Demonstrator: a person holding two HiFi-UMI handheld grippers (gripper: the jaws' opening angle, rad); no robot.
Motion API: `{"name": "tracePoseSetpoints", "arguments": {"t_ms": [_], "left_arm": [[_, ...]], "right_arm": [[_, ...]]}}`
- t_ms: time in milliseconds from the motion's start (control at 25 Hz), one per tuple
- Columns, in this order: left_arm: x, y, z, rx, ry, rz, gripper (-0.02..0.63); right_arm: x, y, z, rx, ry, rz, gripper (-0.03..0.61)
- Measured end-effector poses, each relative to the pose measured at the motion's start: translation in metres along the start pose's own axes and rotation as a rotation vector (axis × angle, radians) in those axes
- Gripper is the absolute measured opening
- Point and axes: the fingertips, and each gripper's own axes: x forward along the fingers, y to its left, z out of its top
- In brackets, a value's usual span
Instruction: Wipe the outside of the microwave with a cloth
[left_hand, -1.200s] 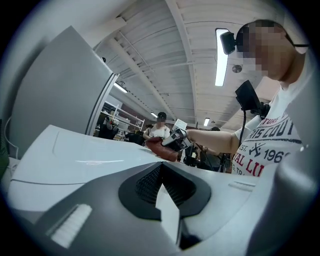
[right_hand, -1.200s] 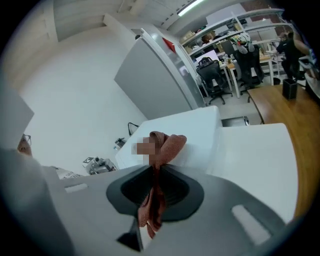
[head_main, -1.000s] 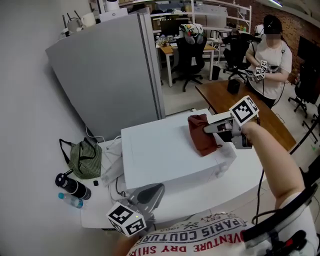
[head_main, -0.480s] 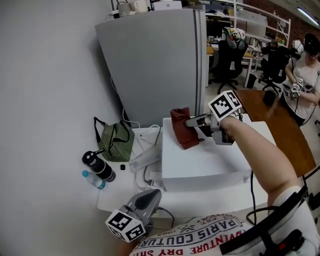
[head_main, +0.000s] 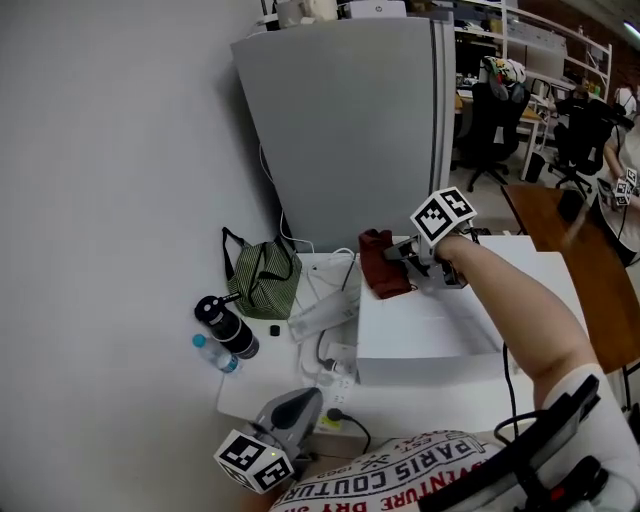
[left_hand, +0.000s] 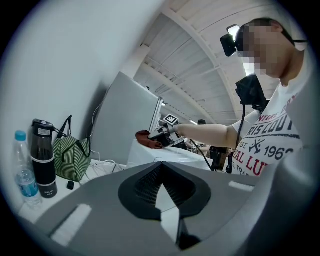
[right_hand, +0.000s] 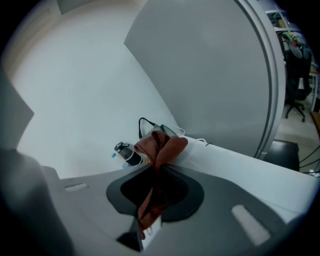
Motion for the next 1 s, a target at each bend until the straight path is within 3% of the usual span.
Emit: {"name": "tracePoseSetpoints", "arguments": {"t_ms": [360, 1000], "left_arm": [[0.029, -0.028, 0.006, 0.026, 0.010, -0.050, 0.002], [0.125, -0.117, -0.007, 0.059, 0.064, -0.262, 0.002]], "right_arm": [[-0.055, -0.046, -0.027, -0.010, 0.060, -0.116, 0.038], [-0.229, -0.153, -0.105, 0.150, -0.030, -0.309, 0.040]]}}
